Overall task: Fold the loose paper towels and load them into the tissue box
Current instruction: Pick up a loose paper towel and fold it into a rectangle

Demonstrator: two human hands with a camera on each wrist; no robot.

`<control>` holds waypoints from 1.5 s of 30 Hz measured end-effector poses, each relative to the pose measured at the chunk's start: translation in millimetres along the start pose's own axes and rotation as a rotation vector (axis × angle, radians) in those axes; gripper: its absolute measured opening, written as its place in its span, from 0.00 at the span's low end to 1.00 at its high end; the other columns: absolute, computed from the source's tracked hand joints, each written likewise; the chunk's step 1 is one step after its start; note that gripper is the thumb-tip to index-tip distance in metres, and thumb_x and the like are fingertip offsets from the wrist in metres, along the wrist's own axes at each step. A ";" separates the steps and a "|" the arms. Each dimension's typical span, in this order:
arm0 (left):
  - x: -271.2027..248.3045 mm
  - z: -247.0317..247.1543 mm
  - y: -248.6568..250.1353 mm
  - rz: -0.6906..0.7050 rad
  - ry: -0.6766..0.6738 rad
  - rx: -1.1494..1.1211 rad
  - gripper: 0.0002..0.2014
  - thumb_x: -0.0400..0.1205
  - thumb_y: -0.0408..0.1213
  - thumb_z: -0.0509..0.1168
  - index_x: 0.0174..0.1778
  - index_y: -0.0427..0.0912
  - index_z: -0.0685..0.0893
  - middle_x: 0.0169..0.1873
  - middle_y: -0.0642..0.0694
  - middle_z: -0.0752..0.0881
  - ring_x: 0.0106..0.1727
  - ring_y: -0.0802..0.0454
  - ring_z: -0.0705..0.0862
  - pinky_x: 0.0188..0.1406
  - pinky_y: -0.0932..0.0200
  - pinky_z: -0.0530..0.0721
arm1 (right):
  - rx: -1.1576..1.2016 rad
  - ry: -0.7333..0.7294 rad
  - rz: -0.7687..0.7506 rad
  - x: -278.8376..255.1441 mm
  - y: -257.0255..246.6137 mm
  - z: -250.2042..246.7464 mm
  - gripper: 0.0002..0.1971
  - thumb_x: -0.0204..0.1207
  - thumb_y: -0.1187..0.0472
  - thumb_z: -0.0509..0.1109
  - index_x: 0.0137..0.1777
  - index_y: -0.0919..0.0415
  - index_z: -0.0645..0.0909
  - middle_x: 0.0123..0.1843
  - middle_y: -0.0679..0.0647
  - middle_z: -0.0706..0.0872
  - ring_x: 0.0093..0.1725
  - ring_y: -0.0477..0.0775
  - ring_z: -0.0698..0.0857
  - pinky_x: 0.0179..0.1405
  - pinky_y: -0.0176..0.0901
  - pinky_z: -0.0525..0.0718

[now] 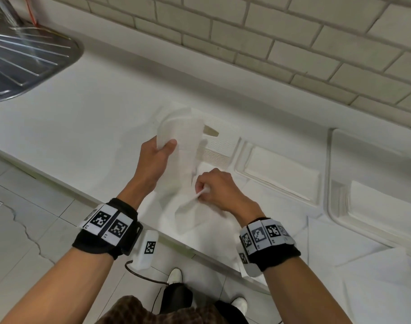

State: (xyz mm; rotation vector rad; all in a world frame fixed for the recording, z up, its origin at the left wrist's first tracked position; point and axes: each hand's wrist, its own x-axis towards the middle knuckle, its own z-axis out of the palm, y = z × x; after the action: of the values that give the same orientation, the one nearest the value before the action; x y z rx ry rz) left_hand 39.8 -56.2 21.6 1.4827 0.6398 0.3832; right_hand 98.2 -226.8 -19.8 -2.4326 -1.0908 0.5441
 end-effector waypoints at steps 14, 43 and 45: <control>-4.8 10.0 0.3 -0.031 -0.180 -0.189 0.10 0.82 0.29 0.64 0.53 0.43 0.89 0.53 0.44 0.91 0.58 0.45 0.89 0.58 0.49 0.84 | 0.902 0.370 0.050 -19.2 -6.9 -81.8 0.06 0.76 0.70 0.72 0.44 0.64 0.77 0.37 0.51 0.87 0.37 0.48 0.84 0.41 0.41 0.81; -11.6 13.8 -19.7 0.005 -0.351 -0.205 0.28 0.70 0.28 0.74 0.68 0.34 0.79 0.60 0.36 0.87 0.61 0.43 0.87 0.52 0.60 0.85 | 1.082 0.358 0.155 -3.1 -17.8 -27.1 0.19 0.71 0.65 0.79 0.62 0.57 0.81 0.55 0.52 0.91 0.56 0.50 0.90 0.57 0.45 0.88; -11.7 15.1 -22.5 -0.001 -0.351 -0.173 0.28 0.71 0.31 0.73 0.68 0.36 0.79 0.60 0.38 0.88 0.61 0.44 0.87 0.55 0.56 0.86 | 1.096 0.351 0.155 -2.5 -17.4 -25.5 0.17 0.70 0.65 0.79 0.58 0.54 0.83 0.54 0.52 0.91 0.55 0.51 0.90 0.57 0.46 0.88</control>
State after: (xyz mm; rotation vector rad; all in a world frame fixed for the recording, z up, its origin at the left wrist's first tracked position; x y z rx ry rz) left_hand 36.6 -76.9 0.8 1.3419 0.3185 0.1654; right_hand 99.1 -223.6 10.9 -1.5374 -0.2877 0.5324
